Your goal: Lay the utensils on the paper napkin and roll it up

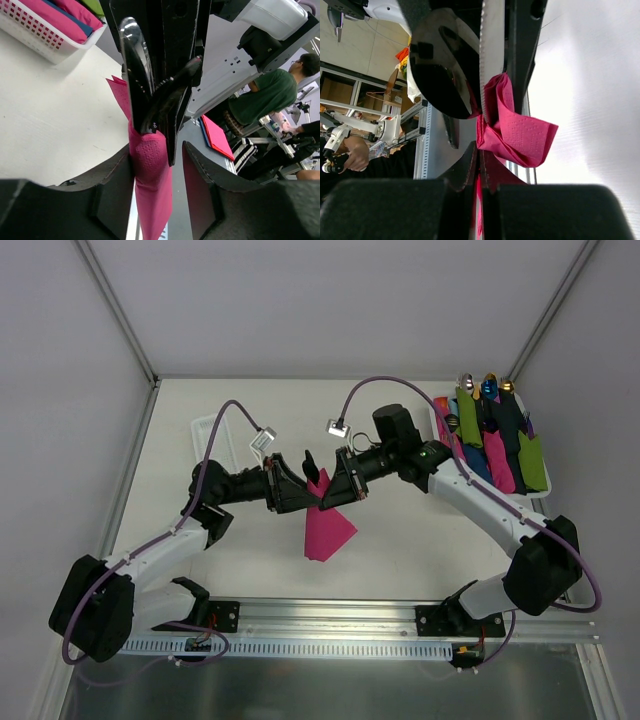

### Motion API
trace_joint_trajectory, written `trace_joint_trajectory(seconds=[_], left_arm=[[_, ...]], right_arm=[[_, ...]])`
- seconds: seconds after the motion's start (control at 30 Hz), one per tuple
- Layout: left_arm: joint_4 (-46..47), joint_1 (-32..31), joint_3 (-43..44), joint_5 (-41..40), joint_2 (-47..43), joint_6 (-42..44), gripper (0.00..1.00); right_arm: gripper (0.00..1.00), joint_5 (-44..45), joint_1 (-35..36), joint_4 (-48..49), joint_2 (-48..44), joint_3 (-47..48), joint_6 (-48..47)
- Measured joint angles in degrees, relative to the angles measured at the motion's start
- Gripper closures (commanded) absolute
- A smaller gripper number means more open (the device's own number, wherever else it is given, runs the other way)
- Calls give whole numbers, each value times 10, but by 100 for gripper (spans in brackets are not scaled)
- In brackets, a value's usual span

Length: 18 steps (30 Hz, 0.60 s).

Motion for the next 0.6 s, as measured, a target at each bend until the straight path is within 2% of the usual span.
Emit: trace_joint_trajectory(seconds=[0.43, 0.6], left_arm=[[63, -1, 0, 22, 28, -45, 83], [88, -1, 0, 27, 39, -65, 100]], right_arm=[[100, -4, 3, -8, 0, 0, -8], [100, -4, 2, -11, -3, 0, -12]])
